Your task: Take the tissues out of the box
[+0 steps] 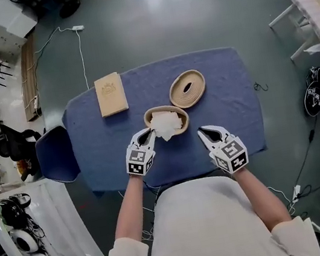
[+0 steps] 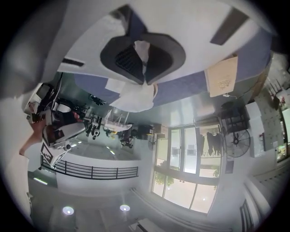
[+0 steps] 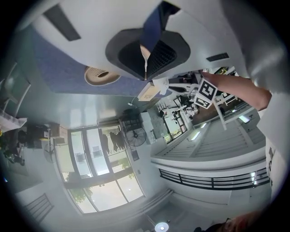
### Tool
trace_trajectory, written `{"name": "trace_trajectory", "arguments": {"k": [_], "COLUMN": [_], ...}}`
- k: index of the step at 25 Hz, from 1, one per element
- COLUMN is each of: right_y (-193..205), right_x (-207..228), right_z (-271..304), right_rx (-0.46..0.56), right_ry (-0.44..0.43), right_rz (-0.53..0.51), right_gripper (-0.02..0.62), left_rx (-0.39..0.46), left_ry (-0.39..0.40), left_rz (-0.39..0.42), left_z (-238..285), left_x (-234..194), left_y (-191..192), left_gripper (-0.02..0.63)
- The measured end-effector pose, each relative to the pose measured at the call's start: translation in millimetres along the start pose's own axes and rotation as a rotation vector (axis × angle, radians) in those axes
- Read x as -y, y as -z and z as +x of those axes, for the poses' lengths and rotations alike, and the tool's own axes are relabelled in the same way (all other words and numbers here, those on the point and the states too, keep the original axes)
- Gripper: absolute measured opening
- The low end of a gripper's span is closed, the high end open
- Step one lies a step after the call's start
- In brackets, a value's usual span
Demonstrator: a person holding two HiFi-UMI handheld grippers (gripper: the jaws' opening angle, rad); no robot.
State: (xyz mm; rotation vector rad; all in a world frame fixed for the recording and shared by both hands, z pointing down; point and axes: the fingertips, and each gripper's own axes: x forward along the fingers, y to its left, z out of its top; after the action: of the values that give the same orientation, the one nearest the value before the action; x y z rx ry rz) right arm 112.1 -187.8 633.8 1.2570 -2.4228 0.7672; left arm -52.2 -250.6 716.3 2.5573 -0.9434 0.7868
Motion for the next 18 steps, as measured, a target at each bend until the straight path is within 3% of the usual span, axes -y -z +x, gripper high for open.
{"name": "trace_trajectory", "arguments": {"k": [18], "right_y": [-47], "right_x": [-47], "right_z": [-17], "right_rx": [0.090], "right_ry": [-0.025], "right_rz": [-0.103], "right_gripper": [0.035], "left_rx": [0.317], "left_ry": [-0.124], "left_rz": [-0.060], "left_z": [-147], "left_x": [7], "left_y": [-68], "left_gripper": [0.023]}}
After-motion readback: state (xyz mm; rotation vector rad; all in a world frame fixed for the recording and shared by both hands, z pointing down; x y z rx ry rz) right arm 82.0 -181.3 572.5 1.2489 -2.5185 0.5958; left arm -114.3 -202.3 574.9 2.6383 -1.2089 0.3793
